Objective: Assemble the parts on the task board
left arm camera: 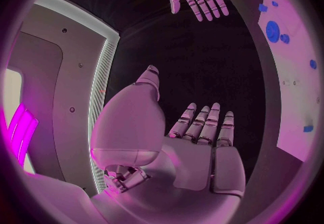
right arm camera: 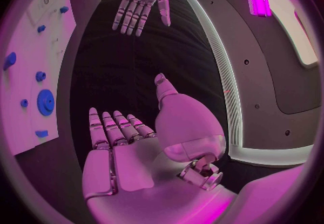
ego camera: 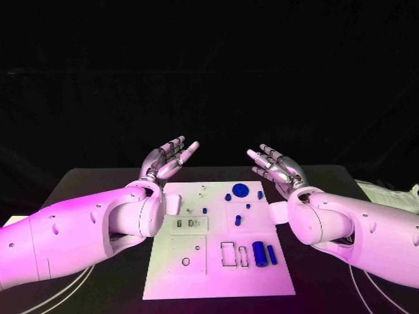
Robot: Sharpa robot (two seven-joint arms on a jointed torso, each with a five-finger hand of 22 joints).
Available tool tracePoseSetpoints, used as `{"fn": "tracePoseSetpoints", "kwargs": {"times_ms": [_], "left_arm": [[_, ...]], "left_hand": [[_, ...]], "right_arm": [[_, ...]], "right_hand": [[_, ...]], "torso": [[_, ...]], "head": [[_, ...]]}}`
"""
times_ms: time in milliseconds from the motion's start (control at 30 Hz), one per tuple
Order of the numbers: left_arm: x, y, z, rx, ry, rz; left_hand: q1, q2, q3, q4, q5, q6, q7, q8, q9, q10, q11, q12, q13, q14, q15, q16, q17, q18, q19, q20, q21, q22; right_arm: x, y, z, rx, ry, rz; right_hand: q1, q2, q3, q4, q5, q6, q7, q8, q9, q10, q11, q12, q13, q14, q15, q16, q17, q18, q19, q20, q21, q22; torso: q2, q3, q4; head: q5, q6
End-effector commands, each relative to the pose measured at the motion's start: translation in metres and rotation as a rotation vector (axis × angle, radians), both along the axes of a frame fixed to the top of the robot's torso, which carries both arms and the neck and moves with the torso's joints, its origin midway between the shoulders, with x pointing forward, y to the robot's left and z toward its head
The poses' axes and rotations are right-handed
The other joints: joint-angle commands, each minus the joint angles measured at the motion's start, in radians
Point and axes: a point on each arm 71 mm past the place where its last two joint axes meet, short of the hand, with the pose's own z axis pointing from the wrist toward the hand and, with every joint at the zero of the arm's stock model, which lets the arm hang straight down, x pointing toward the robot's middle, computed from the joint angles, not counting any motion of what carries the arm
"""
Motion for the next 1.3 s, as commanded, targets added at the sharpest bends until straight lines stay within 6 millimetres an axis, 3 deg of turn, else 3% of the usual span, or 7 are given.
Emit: {"fn": "tracePoseSetpoints", "kwargs": {"times_ms": [33,200,333,367,533,867,1300], "left_arm": [[-0.001,-0.005,0.002,-0.021,-0.014,-0.062],[-0.001,-0.005,0.002,-0.021,-0.014,-0.062],[-0.001,-0.005,0.002,-0.021,-0.014,-0.062],[0.005,0.009,0.000,-0.028,-0.019,-0.043],[0.003,0.016,0.002,-0.027,-0.026,-0.044],[-0.006,0.027,0.010,-0.017,-0.040,-0.116],[-0.029,0.028,0.029,-0.072,-0.068,-0.206]], "left_hand": [[0.052,-0.001,0.004,0.017,0.009,0.022,0.097,0.008,0.003,0.023,0.009,0.008,0.003,0.024,0.009,0.008,0.003,0.027,0.006,0.016,0.006,0.002],[0.061,0.017,0.015,0.016,0.007,0.065,0.111,0.013,0.006,0.075,0.024,0.013,0.007,0.109,0.019,0.024,0.013,0.033,0.048,0.017,0.020,0.011],[0.079,0.046,0.026,0.011,0.003,0.191,0.125,0.035,0.018,0.239,0.050,0.038,0.020,0.341,0.027,0.082,0.039,0.028,0.235,0.016,0.085,0.045],[0.084,0.053,0.027,0.009,0.002,0.234,0.125,0.042,0.021,0.293,0.045,0.045,0.023,0.390,0.023,0.096,0.043,0.032,0.314,0.016,0.113,0.059],[0.110,0.086,0.020,-0.009,-0.001,0.507,0.100,0.090,0.040,0.597,-0.001,0.099,0.037,0.592,-0.039,0.166,0.064,0.082,0.621,0.002,0.244,0.111],[0.122,0.112,-0.011,-0.034,-0.002,0.588,0.082,0.077,0.029,0.708,-0.028,0.090,0.035,0.728,-0.075,0.167,0.098,0.083,0.746,-0.034,0.270,0.107],[0.142,0.134,-0.017,-0.061,-0.001,0.625,0.073,0.067,0.029,0.773,-0.043,0.083,0.043,0.796,-0.094,0.166,0.140,0.083,0.801,-0.053,0.274,0.101]], "right_arm": [[-0.007,0.015,-0.002,-0.029,0.020,0.235],[-0.009,0.017,-0.002,-0.045,0.031,0.303],[-0.010,0.017,-0.003,-0.050,0.035,0.321],[0.010,-0.005,0.007,-0.299,-0.236,0.196],[0.015,-0.010,0.014,-0.408,-0.323,0.190],[0.030,-0.017,0.029,-0.646,-0.420,0.229],[0.041,-0.005,0.049,-1.178,-0.584,0.338]], "right_hand": [[0.096,0.008,0.009,-0.047,0.013,0.087,0.164,0.017,0.010,0.121,0.020,0.017,0.011,0.123,0.019,0.021,0.012,0.034,0.083,0.013,0.023,0.013],[0.169,0.004,0.033,-0.105,0.022,0.301,0.158,0.056,0.033,0.427,0.007,0.073,0.036,0.444,-0.003,0.085,0.037,0.079,0.279,0.012,0.075,0.038],[0.206,-0.002,0.055,-0.148,0.031,0.525,0.131,0.090,0.049,0.666,-0.025,0.108,0.041,0.686,-0.042,0.122,0.044,0.121,0.463,0.012,0.128,0.054],[0.213,-0.004,0.061,-0.157,0.031,0.572,0.124,0.096,0.051,0.692,-0.034,0.110,0.041,0.715,-0.050,0.126,0.044,0.129,0.484,0.011,0.135,0.054],[0.214,-0.007,0.098,-0.194,0.036,0.734,0.104,0.091,0.047,0.788,-0.063,0.090,0.035,0.826,-0.078,0.120,0.041,0.140,0.566,-0.002,0.159,0.048],[0.175,-0.033,0.191,-0.260,0.044,0.827,0.078,0.060,0.047,0.909,-0.094,0.046,0.038,0.976,-0.123,0.108,0.052,0.141,0.678,-0.042,0.187,0.043],[0.157,-0.093,0.243,-0.285,0.018,0.864,0.055,0.051,0.047,0.954,-0.128,0.039,0.037,1.229,-0.196,0.181,0.116,0.140,0.899,-0.143,0.310,0.086]], "torso": [[0.000,-0.0004,-0.0002],[0.000,-0.0004,-0.0002],[0.000,-0.0004,-0.0002],[0.007,-0.0014,0.0015],[0.023,-0.0016,0.0046],[0.067,0.0002,0.0211],[0.137,0.0007,0.0484]], "head": [[0.000,-0.001],[0.000,-0.001],[0.000,-0.001],[-0.002,-0.005],[-0.007,-0.002],[-0.023,0.014],[-0.061,0.024]]}}
